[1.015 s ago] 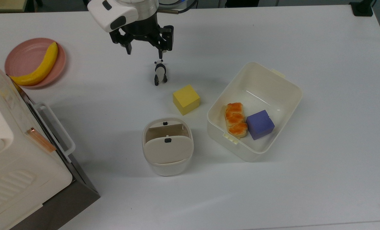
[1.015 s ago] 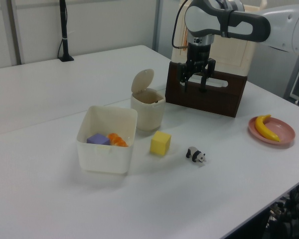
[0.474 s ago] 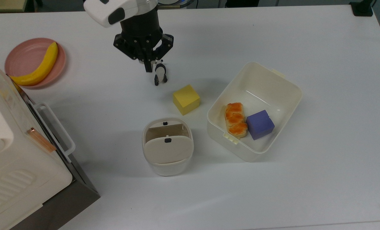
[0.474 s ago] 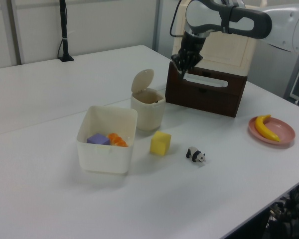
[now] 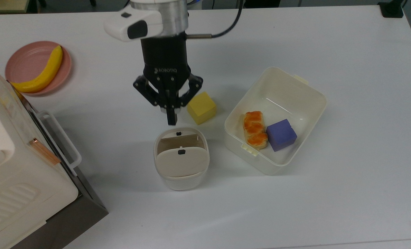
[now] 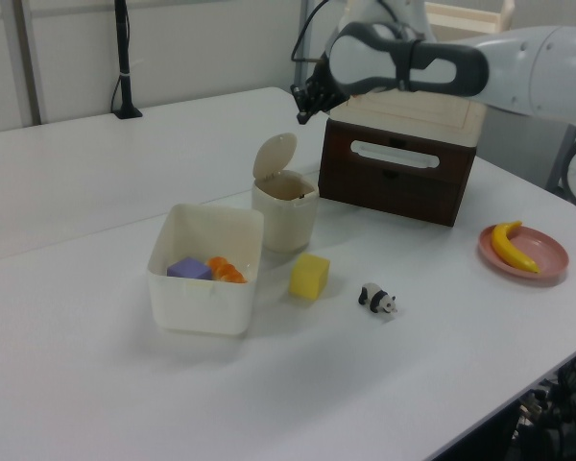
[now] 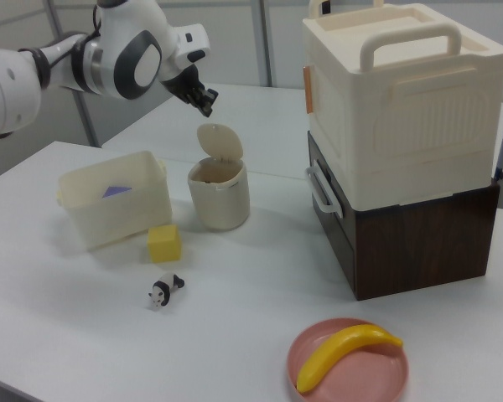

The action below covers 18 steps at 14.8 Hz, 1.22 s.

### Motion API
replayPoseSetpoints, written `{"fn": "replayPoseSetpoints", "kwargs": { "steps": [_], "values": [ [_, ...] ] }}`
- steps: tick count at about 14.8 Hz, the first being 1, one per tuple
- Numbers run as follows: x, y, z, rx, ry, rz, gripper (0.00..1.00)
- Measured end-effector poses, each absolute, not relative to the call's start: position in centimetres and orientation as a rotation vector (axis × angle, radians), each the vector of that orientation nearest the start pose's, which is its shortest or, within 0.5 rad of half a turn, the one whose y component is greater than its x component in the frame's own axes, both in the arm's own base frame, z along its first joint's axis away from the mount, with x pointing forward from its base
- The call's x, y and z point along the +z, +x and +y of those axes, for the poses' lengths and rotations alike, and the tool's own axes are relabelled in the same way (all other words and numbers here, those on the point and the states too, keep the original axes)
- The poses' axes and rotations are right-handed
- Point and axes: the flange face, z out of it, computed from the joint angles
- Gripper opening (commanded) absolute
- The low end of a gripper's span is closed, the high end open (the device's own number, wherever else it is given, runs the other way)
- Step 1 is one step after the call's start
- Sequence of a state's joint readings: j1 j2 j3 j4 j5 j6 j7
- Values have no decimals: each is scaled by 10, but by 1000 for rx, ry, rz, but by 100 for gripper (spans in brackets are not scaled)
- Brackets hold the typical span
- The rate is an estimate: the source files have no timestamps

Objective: Close the trash can
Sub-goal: 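Move the gripper over the cream trash can's raised lid, then push the flip lid down onto the trash can rim with the gripper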

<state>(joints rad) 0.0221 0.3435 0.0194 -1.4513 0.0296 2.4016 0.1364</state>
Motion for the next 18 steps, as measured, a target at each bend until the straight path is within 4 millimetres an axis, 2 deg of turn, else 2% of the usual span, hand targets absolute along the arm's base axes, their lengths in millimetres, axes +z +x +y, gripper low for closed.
{"fn": "replayPoseSetpoints", "kwargs": {
  "steps": [5, 8, 10, 12, 18],
  "values": [
    [555, 736, 25, -1096, -2865, 155, 0],
    [537, 745, 28, -1096, -2925, 100, 0],
    [515, 750, 40, -1059, -2949, 62, 0],
    [503, 753, 48, -1034, -2960, 44, 0],
    [468, 745, 47, -728, -3085, -11, 0]
  ]
}}
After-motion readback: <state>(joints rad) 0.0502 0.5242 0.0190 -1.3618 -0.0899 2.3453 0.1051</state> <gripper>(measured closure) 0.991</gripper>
